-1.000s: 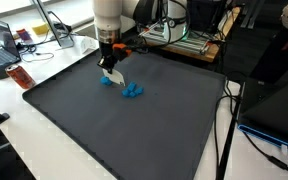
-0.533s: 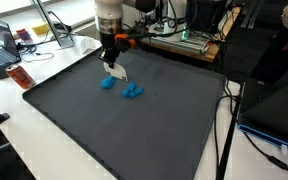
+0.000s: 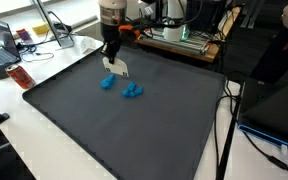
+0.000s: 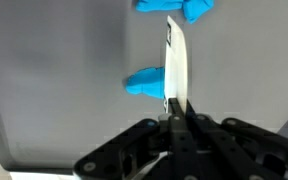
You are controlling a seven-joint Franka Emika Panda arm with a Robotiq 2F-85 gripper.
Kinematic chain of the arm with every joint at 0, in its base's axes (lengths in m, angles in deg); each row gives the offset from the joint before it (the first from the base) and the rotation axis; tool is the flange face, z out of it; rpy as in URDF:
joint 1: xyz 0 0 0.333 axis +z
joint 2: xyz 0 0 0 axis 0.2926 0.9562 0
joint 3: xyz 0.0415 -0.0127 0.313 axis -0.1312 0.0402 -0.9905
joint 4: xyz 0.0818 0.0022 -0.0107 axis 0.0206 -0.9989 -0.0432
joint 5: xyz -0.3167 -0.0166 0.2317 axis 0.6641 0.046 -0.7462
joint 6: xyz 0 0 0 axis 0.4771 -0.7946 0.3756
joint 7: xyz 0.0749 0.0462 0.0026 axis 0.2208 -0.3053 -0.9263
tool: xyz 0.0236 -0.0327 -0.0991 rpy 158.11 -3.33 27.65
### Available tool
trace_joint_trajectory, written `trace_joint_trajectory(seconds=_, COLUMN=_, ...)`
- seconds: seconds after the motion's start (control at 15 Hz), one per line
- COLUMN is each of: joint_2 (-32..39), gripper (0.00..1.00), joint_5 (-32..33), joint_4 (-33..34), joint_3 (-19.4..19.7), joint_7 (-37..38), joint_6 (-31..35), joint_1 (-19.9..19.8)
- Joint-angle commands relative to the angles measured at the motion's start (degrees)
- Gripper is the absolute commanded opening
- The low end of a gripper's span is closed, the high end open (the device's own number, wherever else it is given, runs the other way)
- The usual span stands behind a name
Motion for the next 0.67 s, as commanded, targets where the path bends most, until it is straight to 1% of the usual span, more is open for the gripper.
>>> trace_joint_trajectory(seconds=0.0, joint_2=-3.49, gripper=0.01, joint_5=0.05, joint_4=-2.12, joint_3=-1.98, joint_7=0.43, joint_6=2.77, joint_1=-1.88)
trace_joint_trajectory(seconds=0.2, joint_2=-4.67, gripper=0.01, joint_5=-5.23, joint_4=-3.0, joint_3=-3.86, joint_7=-1.37, joint_6=7.18, joint_1=-3.45)
trace_joint_trajectory(seconds=0.27, joint_2=-4.84, gripper=0.01, joint_5=-6.1, joint_4=-3.09, joint_3=-4.24, joint_7=-1.09, joint_6=7.97, joint_1=-3.66)
trace_joint_trajectory(seconds=0.4, joint_2=-4.85, gripper=0.01, joint_5=-6.16, joint_4=-2.88, joint_3=-4.9, joint_7=-0.44, joint_6=8.5, joint_1=-3.42)
trace_joint_trajectory(seconds=0.6, joint_2=-4.54, gripper=0.01, joint_5=-5.12, joint_4=-1.51, joint_3=-6.1, joint_7=0.05, joint_6=7.03, joint_1=-2.55)
